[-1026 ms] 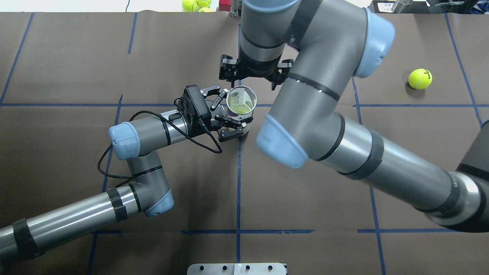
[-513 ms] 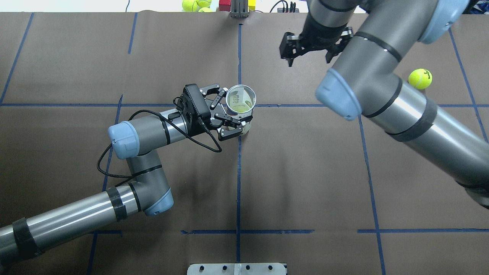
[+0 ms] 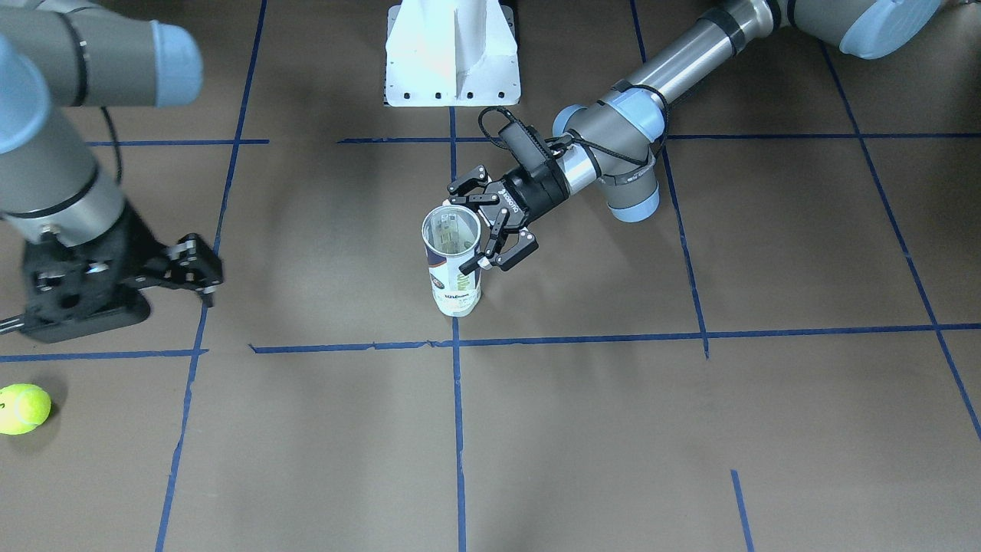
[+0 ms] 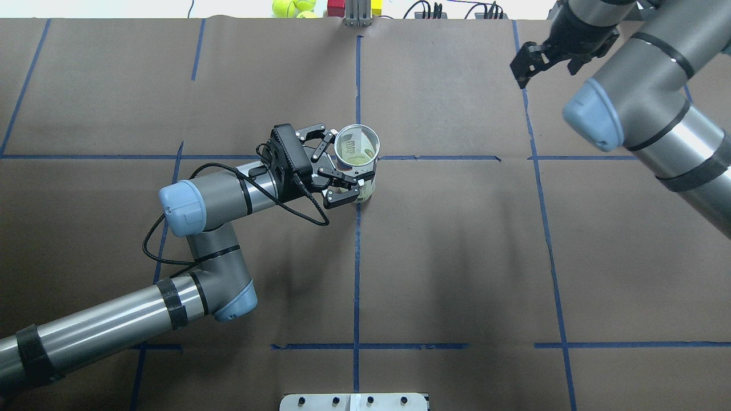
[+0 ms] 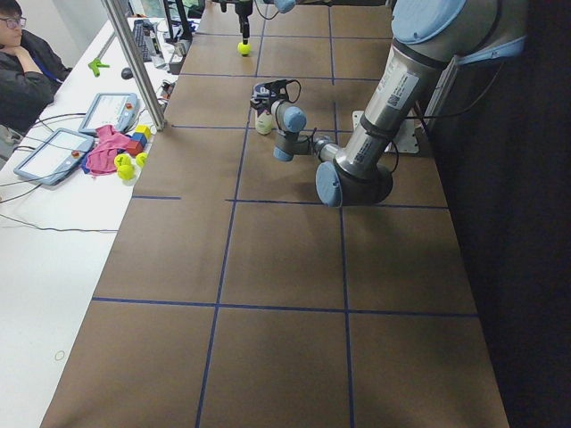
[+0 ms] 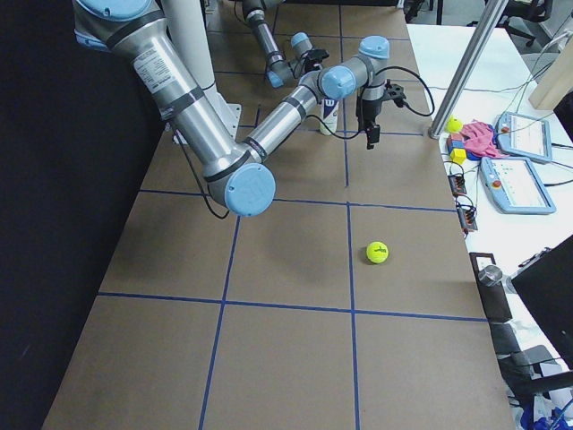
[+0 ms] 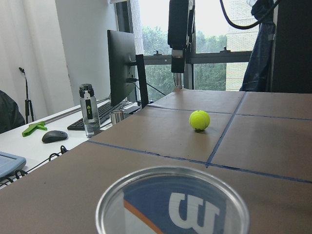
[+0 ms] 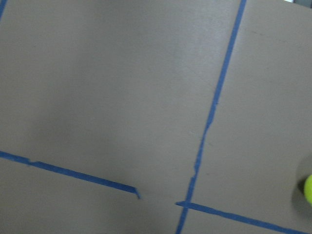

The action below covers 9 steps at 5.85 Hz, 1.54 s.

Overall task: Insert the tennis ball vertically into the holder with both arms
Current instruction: 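Move the right gripper back toward the second tennis ball, then grasp the second tennis ball with the right gripper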

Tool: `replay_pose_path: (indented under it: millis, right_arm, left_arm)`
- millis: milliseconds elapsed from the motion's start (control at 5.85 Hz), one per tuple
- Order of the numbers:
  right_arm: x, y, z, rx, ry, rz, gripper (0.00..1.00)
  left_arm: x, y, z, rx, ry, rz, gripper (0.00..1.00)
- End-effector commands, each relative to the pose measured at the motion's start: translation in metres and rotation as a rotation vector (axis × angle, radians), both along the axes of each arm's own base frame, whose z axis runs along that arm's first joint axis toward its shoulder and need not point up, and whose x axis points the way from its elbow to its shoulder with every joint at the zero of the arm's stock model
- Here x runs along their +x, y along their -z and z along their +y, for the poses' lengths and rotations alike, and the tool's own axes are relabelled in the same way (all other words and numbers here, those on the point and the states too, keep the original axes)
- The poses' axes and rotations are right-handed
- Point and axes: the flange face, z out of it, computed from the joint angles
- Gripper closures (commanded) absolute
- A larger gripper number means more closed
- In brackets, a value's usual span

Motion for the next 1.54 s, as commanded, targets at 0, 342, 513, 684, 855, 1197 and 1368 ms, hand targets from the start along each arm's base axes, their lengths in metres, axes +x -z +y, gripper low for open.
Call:
replay_pose_path:
  millis: [0, 342, 513, 684, 855, 1197, 1368]
  right_arm:
    - [0.048, -0.071, -0.026, 0.013, 0.088, 0.047, 0.01]
    - [0.057, -0.172, -0.040, 0.096, 0.086, 0.015, 0.01]
    - [0.063, -0.211, -0.047, 0.120, 0.124, 0.030, 0.01]
    - [0.064, -0.237, -0.047, 0.125, 0.138, 0.038, 0.01]
    - [0.062, -0.264, -0.047, 0.139, 0.140, 0.038, 0.01]
    - [0.042, -0.295, -0.045, 0.148, 0.164, 0.053, 0.00]
    - [0.033, -0.301, -0.043, 0.152, 0.174, 0.086, 0.00]
  left_arm:
    - [0.000, -0.001, 0.000, -0.001, 0.000, -0.002, 0.13]
    - [0.000, -0.001, 0.000, -0.001, 0.000, -0.002, 0.13]
    - [0.000, 0.000, 0.000, 0.000, 0.000, 0.000, 0.13]
    - [0.001, -0.001, 0.000, -0.001, -0.001, -0.002, 0.12]
    - [0.000, 0.000, 0.001, 0.000, -0.001, 0.000, 0.12]
    - [0.000, 0.000, 0.001, 0.000, -0.001, 0.000, 0.12]
    - [0.001, -0.001, 0.000, -0.001, -0.001, -0.002, 0.12]
